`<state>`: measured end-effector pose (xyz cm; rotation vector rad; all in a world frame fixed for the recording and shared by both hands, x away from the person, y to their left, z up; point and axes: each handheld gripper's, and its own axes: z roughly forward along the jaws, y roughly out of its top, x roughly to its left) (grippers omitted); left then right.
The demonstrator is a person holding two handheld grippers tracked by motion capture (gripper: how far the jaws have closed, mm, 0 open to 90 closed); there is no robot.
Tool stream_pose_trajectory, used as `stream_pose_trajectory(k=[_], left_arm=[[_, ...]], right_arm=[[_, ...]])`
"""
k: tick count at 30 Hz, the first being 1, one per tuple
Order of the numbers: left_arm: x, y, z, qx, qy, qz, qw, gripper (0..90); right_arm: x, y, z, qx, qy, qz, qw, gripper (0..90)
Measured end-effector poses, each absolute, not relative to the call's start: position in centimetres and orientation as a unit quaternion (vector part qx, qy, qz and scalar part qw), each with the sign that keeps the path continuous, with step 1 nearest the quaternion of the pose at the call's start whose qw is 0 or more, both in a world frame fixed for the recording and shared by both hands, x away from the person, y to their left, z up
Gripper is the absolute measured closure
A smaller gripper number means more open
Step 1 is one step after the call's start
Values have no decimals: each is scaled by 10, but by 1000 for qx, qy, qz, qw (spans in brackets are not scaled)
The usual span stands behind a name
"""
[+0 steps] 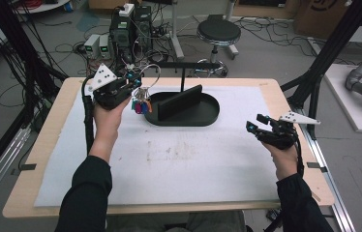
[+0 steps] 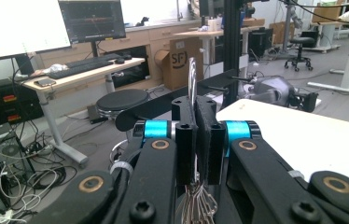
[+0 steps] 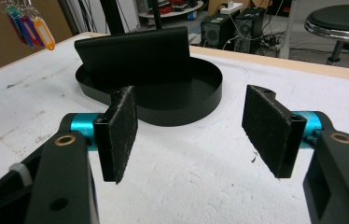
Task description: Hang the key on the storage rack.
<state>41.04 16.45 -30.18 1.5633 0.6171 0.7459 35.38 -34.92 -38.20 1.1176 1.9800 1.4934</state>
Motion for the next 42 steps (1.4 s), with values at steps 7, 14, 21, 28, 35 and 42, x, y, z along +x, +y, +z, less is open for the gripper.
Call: stream_pose_trajectory(k=[7,14,21,28,35,42], left_arm=[[419,162,-308,679,276,324,598,865],[426,161,-313,677,280,331,595,865],[434,159,-319,681,285,326,591,864],[444,155,-328,680,297,322,588,864],[452,157,-336,671,315,318,591,864],[458,155,-342,675,328,309,584,864]], right_arm=[[354,-351,-382,405,709,538,208,363],[355,-351,-383,407,709,538,205,363],[355,-350,-383,404,710,538,206,364],[355,-350,-383,403,710,538,207,364],[355,-350,-384,404,711,538,204,365],[355,-349,-384,406,711,537,204,364]])
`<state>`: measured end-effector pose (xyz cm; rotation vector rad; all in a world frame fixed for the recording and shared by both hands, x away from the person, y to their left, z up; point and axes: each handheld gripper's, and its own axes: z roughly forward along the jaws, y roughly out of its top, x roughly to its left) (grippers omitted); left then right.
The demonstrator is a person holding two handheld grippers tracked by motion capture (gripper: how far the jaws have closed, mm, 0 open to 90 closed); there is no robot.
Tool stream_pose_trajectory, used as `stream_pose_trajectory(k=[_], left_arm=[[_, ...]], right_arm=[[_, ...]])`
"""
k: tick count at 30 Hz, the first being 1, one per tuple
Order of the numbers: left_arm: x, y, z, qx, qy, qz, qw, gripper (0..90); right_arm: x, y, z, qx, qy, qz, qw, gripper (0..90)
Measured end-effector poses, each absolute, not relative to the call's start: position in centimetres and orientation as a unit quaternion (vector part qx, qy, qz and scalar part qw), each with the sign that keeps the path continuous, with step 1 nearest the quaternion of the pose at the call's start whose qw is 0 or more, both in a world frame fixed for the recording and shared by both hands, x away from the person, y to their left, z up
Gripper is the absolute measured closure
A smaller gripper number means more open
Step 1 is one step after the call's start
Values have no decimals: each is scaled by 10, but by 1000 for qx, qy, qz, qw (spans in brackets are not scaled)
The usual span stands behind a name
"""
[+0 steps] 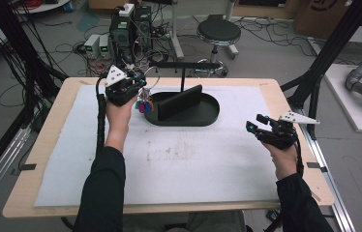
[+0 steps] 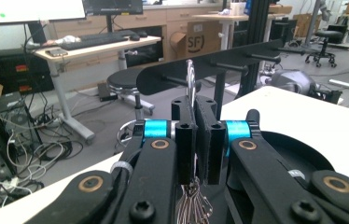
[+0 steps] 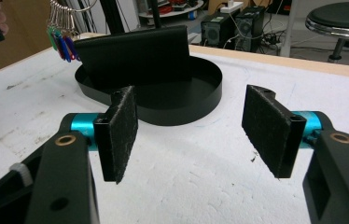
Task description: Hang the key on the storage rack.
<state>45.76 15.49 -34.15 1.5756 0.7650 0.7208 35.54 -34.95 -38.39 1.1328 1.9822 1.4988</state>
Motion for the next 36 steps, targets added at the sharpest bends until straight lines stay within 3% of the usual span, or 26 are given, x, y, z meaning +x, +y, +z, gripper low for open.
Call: stream_pose_trajectory(k=[20,24,34,36], left_arm=[[469,150,-355,677,353,302,570,840],[469,151,-355,678,359,296,570,762],[451,147,-342,694,368,284,550,377],[440,146,-341,688,355,298,559,356]], right_arm=[[352,-356,-387,413,707,536,205,363],[351,-358,-387,416,706,536,205,357],[353,-359,-387,425,700,535,207,341],[354,-359,-387,425,699,536,208,339]])
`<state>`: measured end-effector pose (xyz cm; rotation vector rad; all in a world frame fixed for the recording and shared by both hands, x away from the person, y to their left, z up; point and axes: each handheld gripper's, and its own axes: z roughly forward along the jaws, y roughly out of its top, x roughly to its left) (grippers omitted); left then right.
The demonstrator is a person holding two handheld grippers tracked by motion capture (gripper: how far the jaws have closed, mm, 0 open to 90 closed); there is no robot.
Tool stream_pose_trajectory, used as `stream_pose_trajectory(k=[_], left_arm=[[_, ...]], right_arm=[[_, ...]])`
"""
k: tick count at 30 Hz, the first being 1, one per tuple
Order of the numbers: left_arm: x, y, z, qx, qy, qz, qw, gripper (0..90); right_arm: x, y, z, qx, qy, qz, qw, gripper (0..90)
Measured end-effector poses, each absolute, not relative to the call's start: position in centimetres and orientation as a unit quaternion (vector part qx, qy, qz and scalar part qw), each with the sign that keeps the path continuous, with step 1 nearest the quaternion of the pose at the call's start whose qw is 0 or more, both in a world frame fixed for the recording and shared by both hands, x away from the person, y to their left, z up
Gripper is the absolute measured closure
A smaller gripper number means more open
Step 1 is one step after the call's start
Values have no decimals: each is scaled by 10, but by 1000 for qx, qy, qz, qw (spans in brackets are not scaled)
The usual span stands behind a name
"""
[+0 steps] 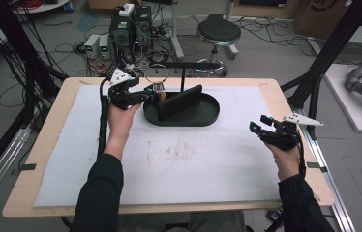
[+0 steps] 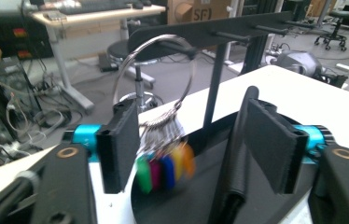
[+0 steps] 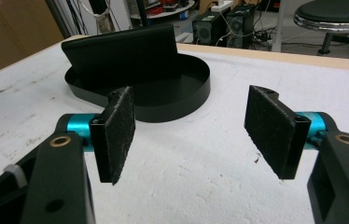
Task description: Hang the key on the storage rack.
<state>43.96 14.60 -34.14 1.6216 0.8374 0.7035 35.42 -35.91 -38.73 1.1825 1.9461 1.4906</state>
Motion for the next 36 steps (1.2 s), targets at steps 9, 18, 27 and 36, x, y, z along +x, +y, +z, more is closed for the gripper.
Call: stream_pose_trajectory(k=[9,18,27,36], left_arm=[[386,158,-353,690,338,286,572,301],[346,188,-374,704,347,294,545,284],[322,210,-397,699,361,309,534,277],[322,219,-411,696,379,303,529,272]], right_arm=[[358,-357,-388,428,701,530,211,335],[356,-356,-388,436,702,518,220,312],[356,-353,-390,436,709,504,229,304],[357,-352,-392,439,712,495,234,295]])
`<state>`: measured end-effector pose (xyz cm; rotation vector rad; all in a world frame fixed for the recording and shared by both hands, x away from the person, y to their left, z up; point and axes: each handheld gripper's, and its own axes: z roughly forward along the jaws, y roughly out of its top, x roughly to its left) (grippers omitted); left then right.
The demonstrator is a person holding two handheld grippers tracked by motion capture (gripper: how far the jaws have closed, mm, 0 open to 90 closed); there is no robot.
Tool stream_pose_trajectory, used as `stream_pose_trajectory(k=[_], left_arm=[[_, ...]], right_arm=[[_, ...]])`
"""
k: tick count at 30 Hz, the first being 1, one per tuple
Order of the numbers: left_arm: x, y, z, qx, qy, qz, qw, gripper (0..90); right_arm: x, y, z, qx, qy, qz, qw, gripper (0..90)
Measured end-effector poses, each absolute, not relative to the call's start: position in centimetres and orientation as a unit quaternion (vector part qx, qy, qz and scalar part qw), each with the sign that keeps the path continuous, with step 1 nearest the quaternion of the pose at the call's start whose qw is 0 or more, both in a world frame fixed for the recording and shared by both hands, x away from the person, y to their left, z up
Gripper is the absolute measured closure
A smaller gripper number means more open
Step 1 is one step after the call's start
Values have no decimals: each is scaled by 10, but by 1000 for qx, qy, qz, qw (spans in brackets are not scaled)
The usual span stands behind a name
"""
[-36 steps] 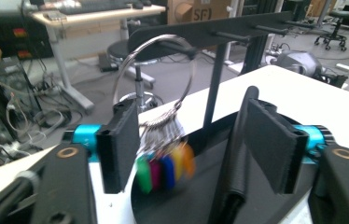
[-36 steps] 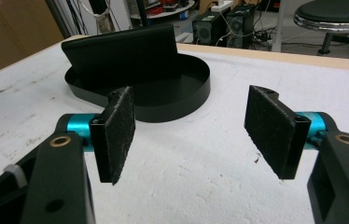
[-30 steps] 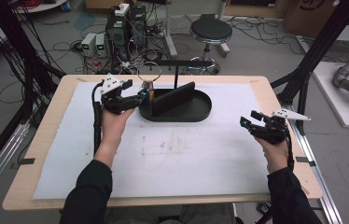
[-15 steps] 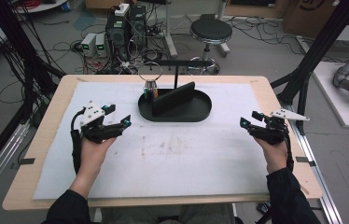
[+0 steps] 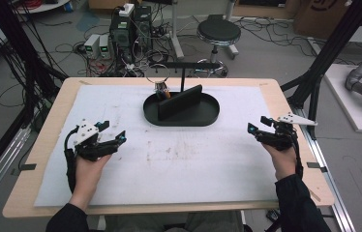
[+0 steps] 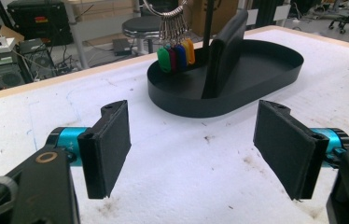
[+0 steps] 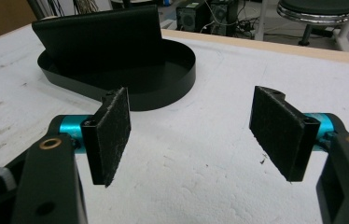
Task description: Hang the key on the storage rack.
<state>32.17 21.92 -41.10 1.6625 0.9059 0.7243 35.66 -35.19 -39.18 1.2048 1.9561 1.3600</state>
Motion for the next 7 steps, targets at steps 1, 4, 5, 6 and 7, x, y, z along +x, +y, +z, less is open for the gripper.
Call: stream_pose_trajectory(k=[1,4,5,6,7], left_arm=[[322,219,-411,698,378,303,528,272],[322,220,-413,697,380,301,528,272],[322,219,-413,695,383,302,528,272],[322,220,-414,696,383,301,528,272],[322,220,-414,695,383,301,529,270]], right_arm=[[357,-352,-392,439,712,495,234,292],[357,-353,-392,441,713,493,234,289],[357,-353,-392,441,712,493,235,288],[357,-353,-392,441,711,494,235,286],[357,-353,-392,441,711,494,237,285]])
